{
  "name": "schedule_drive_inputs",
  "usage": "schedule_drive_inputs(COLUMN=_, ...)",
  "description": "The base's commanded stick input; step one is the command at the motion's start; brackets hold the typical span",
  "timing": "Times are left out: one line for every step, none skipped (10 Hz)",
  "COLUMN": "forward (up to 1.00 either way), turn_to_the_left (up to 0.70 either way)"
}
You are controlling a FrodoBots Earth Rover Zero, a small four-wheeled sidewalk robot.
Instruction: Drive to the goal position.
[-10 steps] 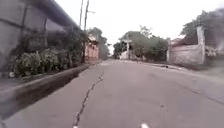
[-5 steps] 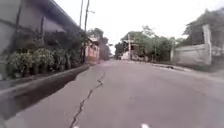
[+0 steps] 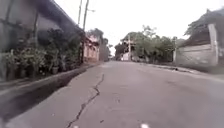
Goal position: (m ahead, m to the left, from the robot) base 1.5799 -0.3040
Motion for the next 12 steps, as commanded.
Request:
schedule_drive_inputs(forward=1.0, turn_to_the_left=0.05)
schedule_drive_inputs(forward=1.0, turn_to_the_left=0.1)
schedule_drive_inputs(forward=1.0, turn_to_the_left=0.12)
schedule_drive_inputs(forward=1.0, turn_to_the_left=0.1)
schedule_drive_inputs(forward=1.0, turn_to_the_left=0.02)
schedule_drive_inputs(forward=1.0, turn_to_the_left=0.02)
schedule_drive_inputs(forward=0.46, turn_to_the_left=0.01)
schedule_drive_inputs(forward=0.0, turn_to_the_left=0.0)
schedule_drive_inputs(forward=0.0, turn_to_the_left=0.0)
schedule_drive_inputs(forward=0.0, turn_to_the_left=0.0)
schedule_drive_inputs(forward=0.0, turn_to_the_left=0.0)
schedule_drive_inputs(forward=0.0, turn_to_the_left=0.0)
